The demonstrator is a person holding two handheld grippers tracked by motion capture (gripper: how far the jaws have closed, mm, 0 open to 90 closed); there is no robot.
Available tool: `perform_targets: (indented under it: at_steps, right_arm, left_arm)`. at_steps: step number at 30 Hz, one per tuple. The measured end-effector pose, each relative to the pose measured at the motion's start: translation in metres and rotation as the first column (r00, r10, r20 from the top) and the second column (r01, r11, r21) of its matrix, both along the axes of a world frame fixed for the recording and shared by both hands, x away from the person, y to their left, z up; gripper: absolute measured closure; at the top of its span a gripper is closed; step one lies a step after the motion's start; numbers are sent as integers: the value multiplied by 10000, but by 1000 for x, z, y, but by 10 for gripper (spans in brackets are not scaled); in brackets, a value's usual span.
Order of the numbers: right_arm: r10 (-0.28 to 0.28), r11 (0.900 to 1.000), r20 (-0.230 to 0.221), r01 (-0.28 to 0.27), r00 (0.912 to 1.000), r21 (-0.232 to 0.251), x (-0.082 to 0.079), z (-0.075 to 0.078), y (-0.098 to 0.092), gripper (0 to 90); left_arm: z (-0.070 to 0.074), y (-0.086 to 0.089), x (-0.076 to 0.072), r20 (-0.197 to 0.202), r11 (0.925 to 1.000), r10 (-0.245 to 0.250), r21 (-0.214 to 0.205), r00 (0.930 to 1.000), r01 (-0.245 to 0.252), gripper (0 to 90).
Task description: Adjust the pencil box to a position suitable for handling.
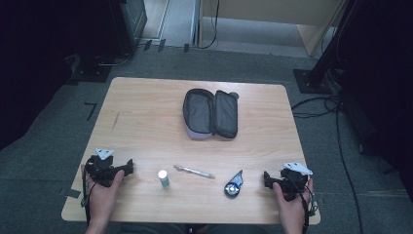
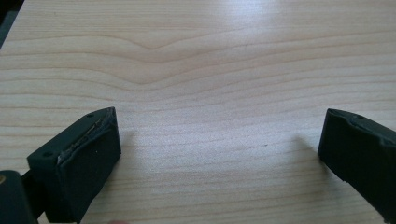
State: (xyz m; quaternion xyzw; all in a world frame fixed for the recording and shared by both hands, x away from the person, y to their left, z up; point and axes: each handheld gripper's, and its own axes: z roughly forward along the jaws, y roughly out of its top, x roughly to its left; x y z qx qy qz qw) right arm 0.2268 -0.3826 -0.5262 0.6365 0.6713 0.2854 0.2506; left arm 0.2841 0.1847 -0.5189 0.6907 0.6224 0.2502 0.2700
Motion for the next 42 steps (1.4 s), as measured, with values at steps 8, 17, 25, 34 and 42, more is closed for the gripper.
perform_targets:
  at_steps: [8,17,25,34,42]
  right_arm:
    - [-48,10000,51,48,10000,35,1,0,1,27]
    - [320,9979,310,-336,9990,551,-2,34,18,208]
    - [851,9932,764,-907,9934,735,5,66,43,317]
    - [1620,9808,952,-1709,9822,941,29,84,85,457]
    - [2174,9728,653,-2216,9739,676,57,89,116,566]
  left_arm:
    - [0,-2,0,5,10000,17,9,10000,-17,0]
    - [0,-4,0,1,10000,-27,-3,10000,27,0]
    - [0,-4,-1,22,10000,-60,-12,10000,61,0]
    - [0,-4,0,3,10000,-45,-6,10000,45,0]
    - [0,-4,0,6,10000,-93,7,10000,93,0]
